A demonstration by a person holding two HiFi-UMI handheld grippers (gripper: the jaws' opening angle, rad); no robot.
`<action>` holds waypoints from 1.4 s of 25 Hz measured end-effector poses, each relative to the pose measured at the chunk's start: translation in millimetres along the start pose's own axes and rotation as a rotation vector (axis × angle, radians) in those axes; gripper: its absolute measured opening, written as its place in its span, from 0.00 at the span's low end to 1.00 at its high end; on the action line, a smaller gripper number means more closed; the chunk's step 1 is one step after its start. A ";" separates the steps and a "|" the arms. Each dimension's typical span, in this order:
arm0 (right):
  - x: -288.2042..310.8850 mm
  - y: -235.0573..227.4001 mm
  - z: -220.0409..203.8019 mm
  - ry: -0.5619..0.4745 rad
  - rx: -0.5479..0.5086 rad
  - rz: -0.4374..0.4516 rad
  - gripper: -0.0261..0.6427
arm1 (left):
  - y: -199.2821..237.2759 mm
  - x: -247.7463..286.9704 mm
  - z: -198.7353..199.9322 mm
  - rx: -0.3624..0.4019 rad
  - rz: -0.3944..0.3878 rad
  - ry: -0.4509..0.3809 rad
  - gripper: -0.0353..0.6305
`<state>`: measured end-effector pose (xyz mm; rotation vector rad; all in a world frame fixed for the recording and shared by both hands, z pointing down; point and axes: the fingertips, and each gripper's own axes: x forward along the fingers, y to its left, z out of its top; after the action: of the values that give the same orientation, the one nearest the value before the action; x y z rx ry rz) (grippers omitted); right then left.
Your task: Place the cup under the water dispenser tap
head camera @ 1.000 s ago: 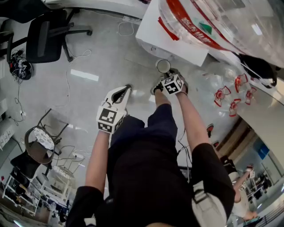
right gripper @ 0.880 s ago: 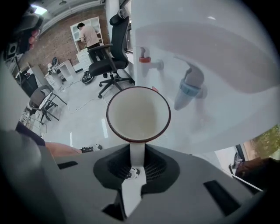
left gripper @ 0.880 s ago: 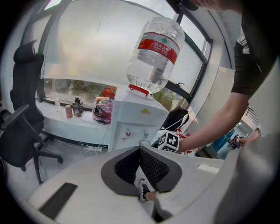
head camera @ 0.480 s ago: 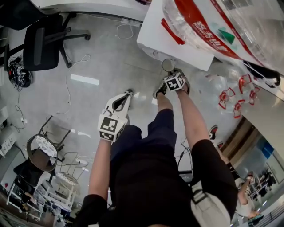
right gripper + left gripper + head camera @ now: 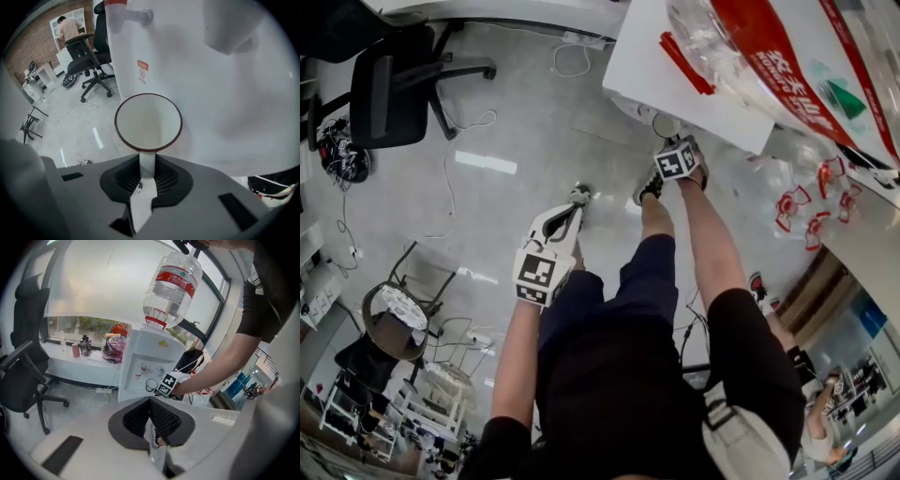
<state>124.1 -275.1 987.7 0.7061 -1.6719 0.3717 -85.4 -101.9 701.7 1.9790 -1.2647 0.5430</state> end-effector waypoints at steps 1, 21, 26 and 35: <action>1.3 0.0 0.2 0.007 -0.004 -0.005 0.10 | 0.9 -0.6 -1.5 -0.001 0.000 0.002 0.05; 5.9 1.2 -0.6 0.029 0.034 -0.023 0.21 | 6.0 6.4 0.7 -0.026 -0.011 -0.028 0.05; 10.0 -2.9 1.4 0.036 0.025 -0.024 0.21 | 10.2 10.0 -1.8 -0.030 -0.003 -0.026 0.05; 10.4 -5.8 -0.5 0.016 0.041 0.000 0.24 | -1.0 16.8 -2.9 -0.029 -0.016 -0.018 0.05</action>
<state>127.2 -281.7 997.1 0.7315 -1.6533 0.4122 -77.1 -109.6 714.5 1.9718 -1.2602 0.4975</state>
